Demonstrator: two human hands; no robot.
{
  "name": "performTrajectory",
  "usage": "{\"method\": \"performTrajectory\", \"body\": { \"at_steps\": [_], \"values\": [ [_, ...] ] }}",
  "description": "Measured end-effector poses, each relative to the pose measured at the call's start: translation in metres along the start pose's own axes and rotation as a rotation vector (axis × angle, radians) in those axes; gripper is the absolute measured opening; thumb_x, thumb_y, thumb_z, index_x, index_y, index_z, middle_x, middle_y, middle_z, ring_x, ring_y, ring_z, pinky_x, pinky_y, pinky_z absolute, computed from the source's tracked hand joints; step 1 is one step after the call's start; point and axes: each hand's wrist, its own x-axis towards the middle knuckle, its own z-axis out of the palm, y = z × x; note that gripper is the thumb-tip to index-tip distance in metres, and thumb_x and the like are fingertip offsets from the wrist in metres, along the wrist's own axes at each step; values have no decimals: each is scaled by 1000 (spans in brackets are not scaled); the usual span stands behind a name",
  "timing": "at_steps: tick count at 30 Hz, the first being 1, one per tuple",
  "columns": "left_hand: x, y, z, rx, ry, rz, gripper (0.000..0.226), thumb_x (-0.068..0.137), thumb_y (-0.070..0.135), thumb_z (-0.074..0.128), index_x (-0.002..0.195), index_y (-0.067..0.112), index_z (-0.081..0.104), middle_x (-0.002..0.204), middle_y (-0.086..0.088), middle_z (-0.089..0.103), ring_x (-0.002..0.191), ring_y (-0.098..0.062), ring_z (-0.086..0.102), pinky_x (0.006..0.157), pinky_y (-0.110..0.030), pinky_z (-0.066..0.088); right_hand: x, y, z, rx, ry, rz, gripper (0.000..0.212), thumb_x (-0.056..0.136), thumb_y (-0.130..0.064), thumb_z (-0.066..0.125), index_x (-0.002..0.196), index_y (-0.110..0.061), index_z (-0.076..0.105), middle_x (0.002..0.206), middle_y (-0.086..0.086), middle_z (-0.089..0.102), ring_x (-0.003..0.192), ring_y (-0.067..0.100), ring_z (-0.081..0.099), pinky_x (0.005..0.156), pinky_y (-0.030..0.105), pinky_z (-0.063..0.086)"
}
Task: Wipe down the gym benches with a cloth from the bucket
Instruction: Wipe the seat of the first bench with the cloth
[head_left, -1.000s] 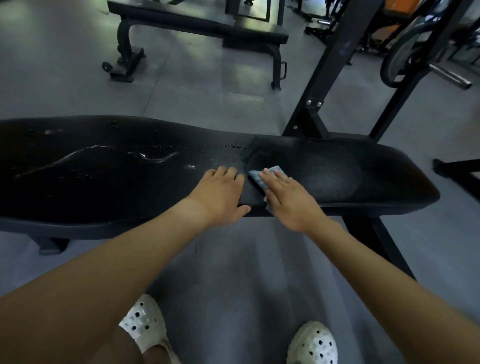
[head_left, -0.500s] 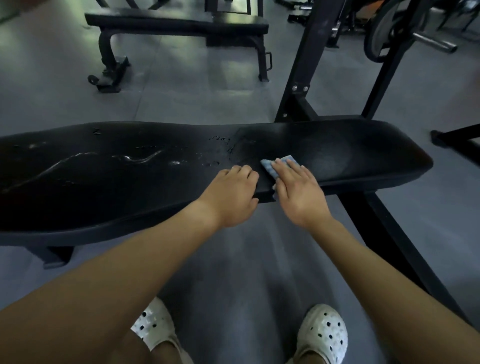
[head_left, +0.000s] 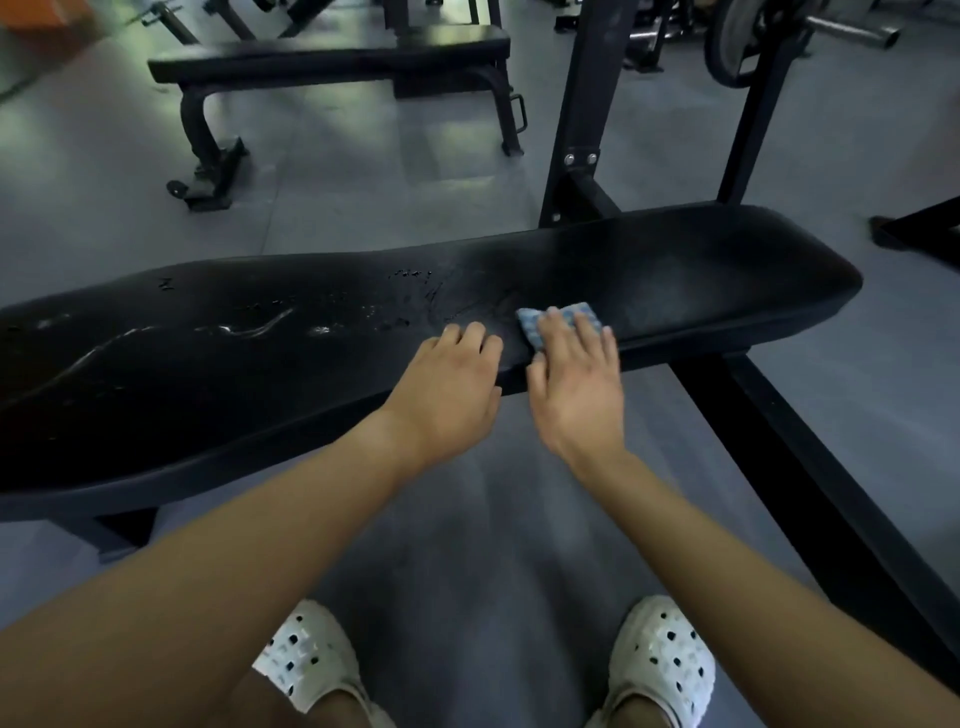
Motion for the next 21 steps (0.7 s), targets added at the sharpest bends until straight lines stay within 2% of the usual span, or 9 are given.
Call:
{"method": "performTrajectory", "body": {
  "at_steps": [3,5,9,12,14,16,21],
  "values": [
    [2,2,-1,33,11,3,35,98,34,57,123,10,53,120,-9,54,111,-29,54,90,-40,47,-1,11,-1,-16,-69,-199,53,102,-32,29,149,-13,45,156,2,44,149,24,31,125,46,18],
    [2,3,0,28,10,-2,33,97,35,57,120,11,53,119,-9,54,110,-28,53,90,-40,48,3,34,-5,-60,-57,-271,51,105,-30,30,150,-12,44,155,4,45,148,25,34,124,46,20],
    [-5,0,4,8,-5,-2,35,97,35,56,124,13,54,124,-8,54,114,-27,54,100,-42,48,5,73,-13,-51,48,-55,49,107,-30,31,151,-11,41,156,7,44,149,25,30,125,46,16],
    [-12,-5,5,-6,-31,-3,48,97,35,56,139,11,50,143,-12,50,134,-30,47,116,-46,37,0,65,-7,-26,95,65,52,106,-32,28,153,-11,37,159,6,38,153,25,22,127,45,9],
    [-17,-9,3,-12,-40,-7,53,98,34,56,144,11,47,153,-12,44,143,-30,40,121,-47,29,-5,48,-1,-18,113,83,55,104,-32,30,154,-11,35,161,8,36,154,27,19,126,48,9],
    [-22,-12,0,-16,-37,-18,52,98,34,56,144,11,48,153,-11,44,143,-29,40,122,-46,27,-13,31,4,-27,96,27,59,100,-30,36,156,-12,32,163,7,31,155,27,16,126,49,9],
    [-32,-18,-4,-21,-29,-61,50,96,34,57,140,9,52,145,-12,49,134,-31,48,118,-45,36,-22,8,6,-100,-52,-321,70,98,-27,42,162,-15,15,169,4,16,156,24,8,127,48,7]
  ]
}}
